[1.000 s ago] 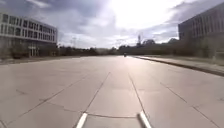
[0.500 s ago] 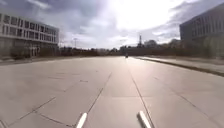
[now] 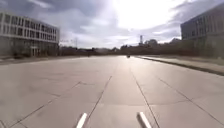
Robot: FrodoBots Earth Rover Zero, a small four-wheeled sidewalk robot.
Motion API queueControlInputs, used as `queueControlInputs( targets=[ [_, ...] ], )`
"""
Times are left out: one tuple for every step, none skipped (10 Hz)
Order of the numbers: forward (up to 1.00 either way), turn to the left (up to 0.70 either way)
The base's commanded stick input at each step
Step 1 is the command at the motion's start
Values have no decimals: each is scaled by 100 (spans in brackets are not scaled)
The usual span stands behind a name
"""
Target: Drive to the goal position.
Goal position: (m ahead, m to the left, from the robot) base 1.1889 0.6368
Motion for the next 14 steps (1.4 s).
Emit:
queueControlInputs(
  targets=[
    [50, 0],
    [50, 0],
    [50, 0],
    [50, 0],
    [50, 0],
    [50, 0],
    [50, 0],
    [50, 0],
    [50, 0],
    [50, 0],
    [50, 0],
    [50, 0],
    [50, 0],
    [50, 0]
  ],
)
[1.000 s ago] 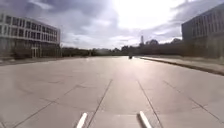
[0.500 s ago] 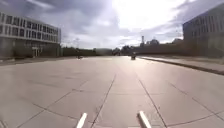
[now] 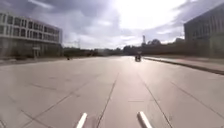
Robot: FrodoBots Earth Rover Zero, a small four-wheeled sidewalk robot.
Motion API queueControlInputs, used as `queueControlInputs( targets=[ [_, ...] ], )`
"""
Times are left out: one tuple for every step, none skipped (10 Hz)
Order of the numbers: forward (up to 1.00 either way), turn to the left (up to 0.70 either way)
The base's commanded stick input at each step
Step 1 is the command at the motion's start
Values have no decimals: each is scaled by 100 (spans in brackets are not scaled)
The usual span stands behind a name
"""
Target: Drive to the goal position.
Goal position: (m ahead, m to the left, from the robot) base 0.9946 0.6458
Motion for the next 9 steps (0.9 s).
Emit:
queueControlInputs(
  targets=[
    [50, 0],
    [50, 0],
    [50, 0],
    [50, 0],
    [50, 0],
    [50, 0],
    [50, 0],
    [50, 0],
    [50, 0]
  ],
)
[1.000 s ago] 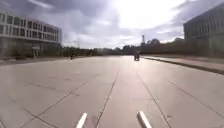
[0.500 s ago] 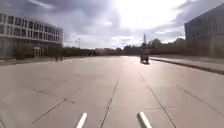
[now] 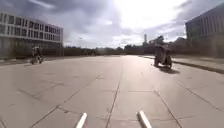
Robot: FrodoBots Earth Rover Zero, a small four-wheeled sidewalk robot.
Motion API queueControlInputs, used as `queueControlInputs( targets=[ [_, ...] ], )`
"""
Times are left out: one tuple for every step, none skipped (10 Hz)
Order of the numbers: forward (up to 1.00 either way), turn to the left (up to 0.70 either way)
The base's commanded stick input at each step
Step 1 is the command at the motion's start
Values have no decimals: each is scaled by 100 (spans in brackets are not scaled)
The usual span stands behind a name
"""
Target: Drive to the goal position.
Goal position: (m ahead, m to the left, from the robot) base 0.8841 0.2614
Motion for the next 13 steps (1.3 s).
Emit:
queueControlInputs(
  targets=[
    [50, 0],
    [50, 0],
    [50, 0],
    [50, 0],
    [50, 0],
    [50, 0],
    [50, 0],
    [50, 0],
    [50, 0],
    [50, 0],
    [50, 0],
    [50, 0],
    [50, 0]
  ],
)
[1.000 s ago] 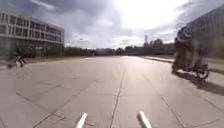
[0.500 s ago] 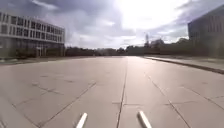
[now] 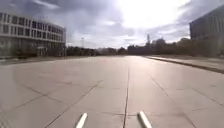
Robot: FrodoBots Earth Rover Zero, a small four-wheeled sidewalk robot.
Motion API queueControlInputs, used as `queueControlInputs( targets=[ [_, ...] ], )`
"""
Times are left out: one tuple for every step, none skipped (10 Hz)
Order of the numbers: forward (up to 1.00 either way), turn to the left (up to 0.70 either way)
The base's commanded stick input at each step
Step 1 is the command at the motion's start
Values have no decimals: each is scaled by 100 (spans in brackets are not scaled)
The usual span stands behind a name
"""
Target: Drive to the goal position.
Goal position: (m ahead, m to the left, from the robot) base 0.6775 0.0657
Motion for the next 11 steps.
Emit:
queueControlInputs(
  targets=[
    [50, 0],
    [50, 0],
    [50, 0],
    [50, 0],
    [50, 0],
    [50, 0],
    [50, 0],
    [50, 0],
    [50, 0],
    [50, 0],
    [50, 0]
  ],
)
